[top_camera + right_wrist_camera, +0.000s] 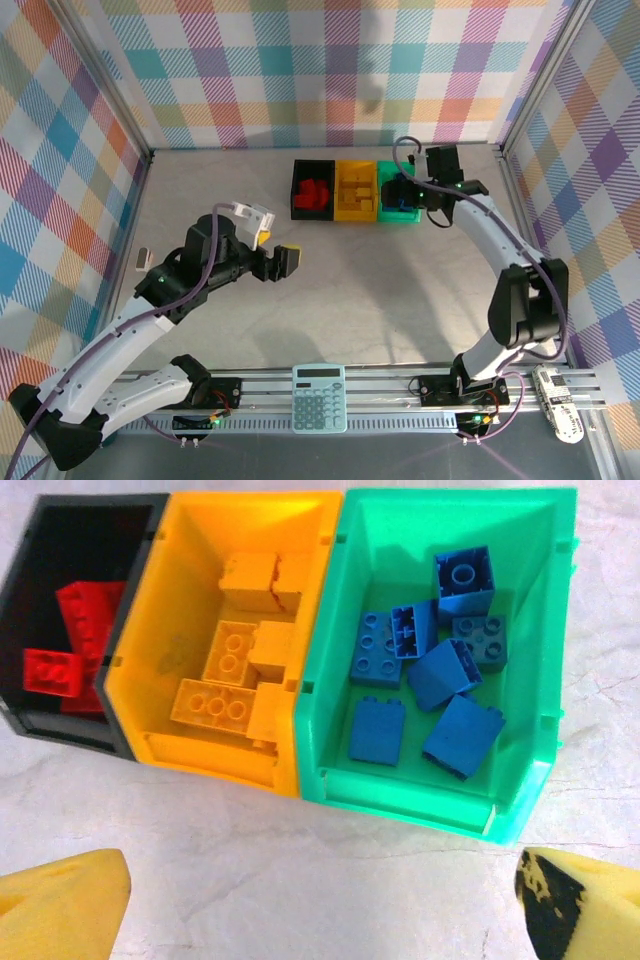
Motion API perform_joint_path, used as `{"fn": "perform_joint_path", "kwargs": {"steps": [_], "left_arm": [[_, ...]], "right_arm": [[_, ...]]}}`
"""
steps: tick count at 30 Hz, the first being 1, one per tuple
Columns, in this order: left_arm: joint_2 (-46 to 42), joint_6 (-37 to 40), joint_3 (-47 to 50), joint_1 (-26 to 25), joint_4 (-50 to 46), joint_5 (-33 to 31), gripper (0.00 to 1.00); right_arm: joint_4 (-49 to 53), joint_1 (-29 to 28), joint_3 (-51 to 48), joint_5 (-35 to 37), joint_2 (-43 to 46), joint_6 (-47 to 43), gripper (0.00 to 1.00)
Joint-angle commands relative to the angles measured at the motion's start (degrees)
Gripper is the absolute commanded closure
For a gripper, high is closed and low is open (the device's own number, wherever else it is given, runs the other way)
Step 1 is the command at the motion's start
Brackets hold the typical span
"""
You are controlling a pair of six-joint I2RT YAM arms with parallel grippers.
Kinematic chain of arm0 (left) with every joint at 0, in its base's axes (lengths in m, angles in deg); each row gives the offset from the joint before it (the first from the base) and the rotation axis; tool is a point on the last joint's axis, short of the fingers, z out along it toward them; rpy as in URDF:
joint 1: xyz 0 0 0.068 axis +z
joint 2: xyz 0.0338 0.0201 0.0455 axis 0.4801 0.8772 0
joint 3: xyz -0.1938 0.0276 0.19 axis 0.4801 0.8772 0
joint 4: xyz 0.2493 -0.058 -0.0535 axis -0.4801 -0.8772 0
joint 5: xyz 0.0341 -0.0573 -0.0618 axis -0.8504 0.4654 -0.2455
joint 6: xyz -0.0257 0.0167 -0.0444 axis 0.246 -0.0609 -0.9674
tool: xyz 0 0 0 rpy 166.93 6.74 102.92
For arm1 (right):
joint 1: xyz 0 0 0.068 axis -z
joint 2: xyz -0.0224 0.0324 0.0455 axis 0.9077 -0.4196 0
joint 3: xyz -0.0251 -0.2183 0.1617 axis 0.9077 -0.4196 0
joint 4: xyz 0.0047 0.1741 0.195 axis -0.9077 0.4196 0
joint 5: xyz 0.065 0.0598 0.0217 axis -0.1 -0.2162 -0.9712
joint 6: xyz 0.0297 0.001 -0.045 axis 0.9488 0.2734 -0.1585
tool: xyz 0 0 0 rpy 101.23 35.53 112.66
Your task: Sort the legos into containers by color
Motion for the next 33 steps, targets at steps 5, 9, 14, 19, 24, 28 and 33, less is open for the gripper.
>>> {"fn": "perform_joint_path", "kwargs": {"steps": [5,9,14,19,24,28,33], "left_arm": [[3.1,-2.2,-6.4,0.8,-2.9,-19.1,0.00],[6.0,-5.4,-6.2,3.9,-4.9,-35.6,0.00],[3.7,-0.7,6.7,10.6,11.1,-46.7,0.00],[4.7,-0.1,17.3,23.9,22.8,-34.3,0.00],[8.7,-0.5,26.0,30.0,34.7,-31.7,0.00],[15.4,-3.7,35.6,35.8,57.3,-23.6,0.00],[32.3,2.0,37.0,37.9,75.9,-9.3,0.00]], "right_arm": [[-2.5,0.5,-8.4,7.9,13.1,2.1,0.01],[-4.8,2.2,-13.3,13.6,17.1,1.6,0.01],[-21.7,6.5,-27.4,14.7,19.7,-5.1,0.01],[-29.8,12.0,-33.2,7.9,16.5,-3.2,0.02],[-48.9,13.1,-43.2,4.3,13.1,-5.4,0.01],[-62.4,13.9,-48.3,-0.4,7.4,-4.7,0.01],[-73.6,13.4,-51.8,-2.7,2.5,-6.4,0.01]]}}
